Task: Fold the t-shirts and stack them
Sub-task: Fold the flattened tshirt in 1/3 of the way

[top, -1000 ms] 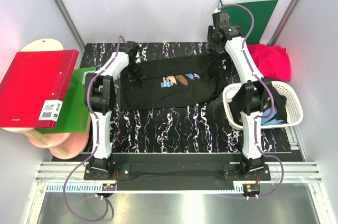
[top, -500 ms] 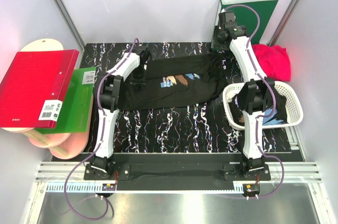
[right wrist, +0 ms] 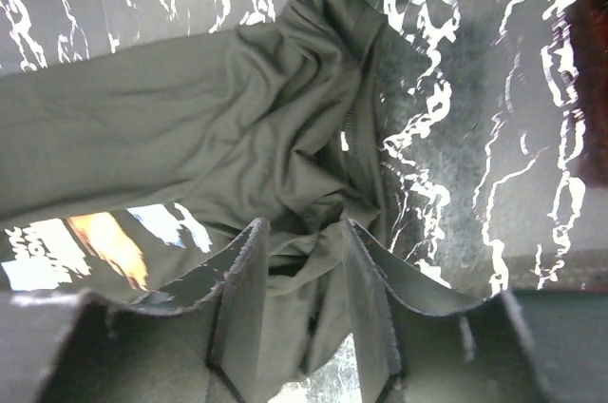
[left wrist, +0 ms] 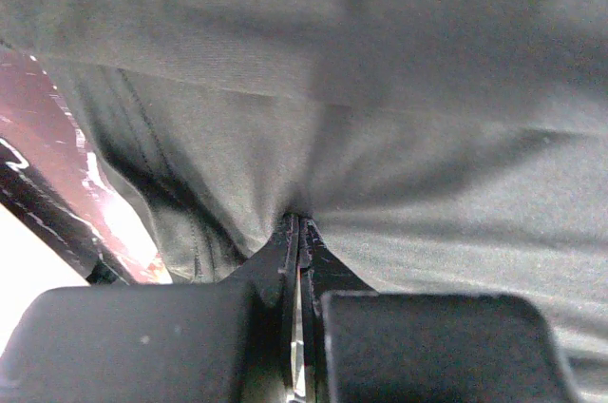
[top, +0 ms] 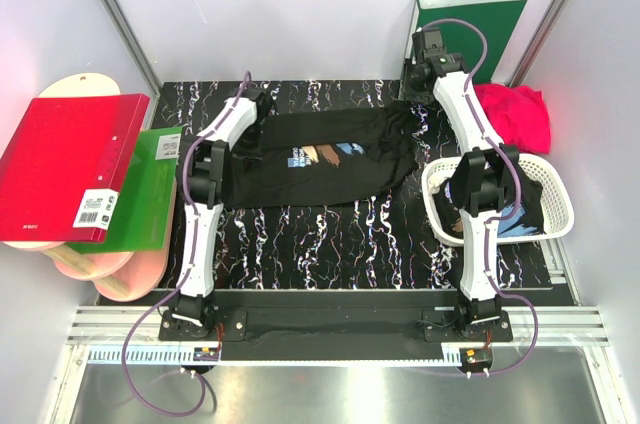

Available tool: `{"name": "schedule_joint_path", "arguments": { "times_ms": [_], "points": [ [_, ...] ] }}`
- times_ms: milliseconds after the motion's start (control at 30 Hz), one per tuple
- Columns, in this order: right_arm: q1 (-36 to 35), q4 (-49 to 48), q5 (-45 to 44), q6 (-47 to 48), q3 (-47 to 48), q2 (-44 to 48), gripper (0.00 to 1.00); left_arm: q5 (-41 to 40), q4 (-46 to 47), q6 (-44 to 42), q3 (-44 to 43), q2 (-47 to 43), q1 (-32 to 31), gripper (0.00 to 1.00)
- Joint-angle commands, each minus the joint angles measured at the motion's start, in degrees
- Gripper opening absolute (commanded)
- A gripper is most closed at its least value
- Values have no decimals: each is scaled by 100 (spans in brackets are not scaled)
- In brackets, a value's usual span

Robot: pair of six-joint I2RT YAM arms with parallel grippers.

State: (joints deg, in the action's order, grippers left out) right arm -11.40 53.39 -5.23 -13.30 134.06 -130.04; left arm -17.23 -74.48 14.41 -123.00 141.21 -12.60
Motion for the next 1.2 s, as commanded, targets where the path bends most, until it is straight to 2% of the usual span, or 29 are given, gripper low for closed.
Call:
{"name": "schedule_joint_path", "arguments": {
  "times_ms": [0, 33, 67, 100, 133, 167, 200, 300, 533, 900, 1000, 1167],
  "points": [
    [-3, 84, 347, -67, -195, 286, 41, -140, 74, -97, -241, 74, 267, 0],
    [-3, 102, 504, -85, -239, 277, 32, -79, 91, -97, -251, 4, 267, 10],
    [6, 119, 689, -102, -275, 269, 3, 0, 109, -97, -242, -49, 267, 21],
    [-3, 146, 821, -137, -345, 242, 0, 166, 126, -88, -242, -145, 267, 37],
    [-3, 137, 1092, -173, -389, 225, 0, 237, 170, -79, -233, -207, 258, 68],
    [-3, 137, 1225, -225, -450, 216, 0, 282, 162, -79, -216, -277, 249, 87],
    [-3, 128, 1340, -269, -494, 190, 0, 369, 249, -88, -181, -443, 232, 99],
    [-20, 128, 1866, -419, -521, 84, 0, 510, 503, -97, 21, -847, 144, 99],
    [-108, 146, 2202, -463, -1003, -136, 0, 713, 750, 79, 294, -1385, -5, 99],
    [-161, 734, 2255, -569, -1400, -593, 0, 607, 733, 53, 408, -1877, -85, 99],
    [-187, 1024, 2080, -524, -1453, -532, 0, 590, 715, 53, 408, -1948, -85, 99],
    [-196, 1332, 1868, -577, -2058, -40, 0, 563, 707, 79, 452, -2009, -85, 99]
  ]
}}
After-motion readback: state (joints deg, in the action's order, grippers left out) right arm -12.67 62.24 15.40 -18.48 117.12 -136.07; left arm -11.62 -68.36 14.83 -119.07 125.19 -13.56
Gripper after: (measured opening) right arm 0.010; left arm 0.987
